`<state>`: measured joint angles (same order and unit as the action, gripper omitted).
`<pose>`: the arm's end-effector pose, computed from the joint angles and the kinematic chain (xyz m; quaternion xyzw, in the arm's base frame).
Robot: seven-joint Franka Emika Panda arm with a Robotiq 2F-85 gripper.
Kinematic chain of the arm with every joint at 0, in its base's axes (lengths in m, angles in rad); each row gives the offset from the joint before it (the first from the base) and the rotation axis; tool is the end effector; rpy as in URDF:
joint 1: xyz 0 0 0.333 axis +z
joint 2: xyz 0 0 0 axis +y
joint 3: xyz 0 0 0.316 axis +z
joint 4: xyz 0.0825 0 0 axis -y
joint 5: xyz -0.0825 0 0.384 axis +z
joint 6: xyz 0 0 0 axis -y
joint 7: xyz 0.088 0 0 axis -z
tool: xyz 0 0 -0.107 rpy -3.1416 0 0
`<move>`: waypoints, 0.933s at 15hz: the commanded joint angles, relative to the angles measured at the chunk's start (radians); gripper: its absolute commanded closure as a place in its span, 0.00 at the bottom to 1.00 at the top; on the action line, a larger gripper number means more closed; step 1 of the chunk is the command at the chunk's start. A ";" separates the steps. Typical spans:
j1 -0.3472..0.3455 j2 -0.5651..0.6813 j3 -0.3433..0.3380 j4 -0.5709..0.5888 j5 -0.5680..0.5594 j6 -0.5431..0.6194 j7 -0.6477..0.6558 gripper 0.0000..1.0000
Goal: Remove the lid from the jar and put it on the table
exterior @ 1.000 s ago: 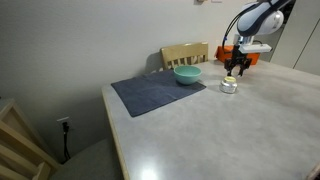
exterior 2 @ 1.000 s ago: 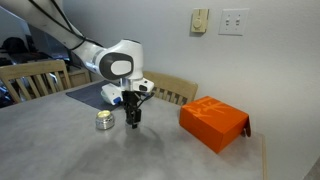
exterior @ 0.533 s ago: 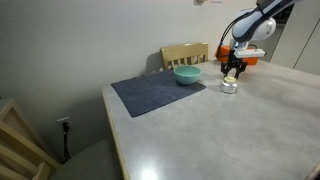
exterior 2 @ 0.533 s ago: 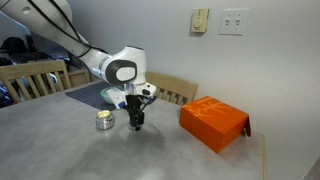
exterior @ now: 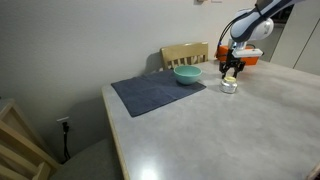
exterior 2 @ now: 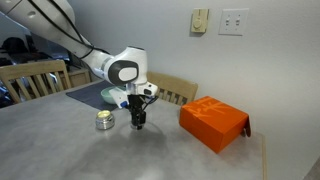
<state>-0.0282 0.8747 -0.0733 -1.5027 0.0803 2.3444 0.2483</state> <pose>0.7027 -0.0625 0.1435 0.9818 -0.1895 -0.0150 0.0011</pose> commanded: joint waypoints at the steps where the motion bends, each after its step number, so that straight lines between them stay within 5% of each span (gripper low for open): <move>1: -0.004 0.015 -0.002 0.030 0.005 -0.041 0.002 0.43; 3: -0.006 0.013 -0.001 0.032 0.006 -0.052 -0.001 0.45; 4: -0.007 0.012 -0.001 0.032 0.006 -0.058 -0.002 0.17; 6: -0.009 0.009 -0.001 0.033 0.006 -0.076 -0.005 0.02; 14: -0.012 -0.082 0.018 -0.046 0.017 -0.071 -0.034 0.00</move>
<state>-0.0288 0.8652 -0.0747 -1.4864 0.0803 2.2918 0.2462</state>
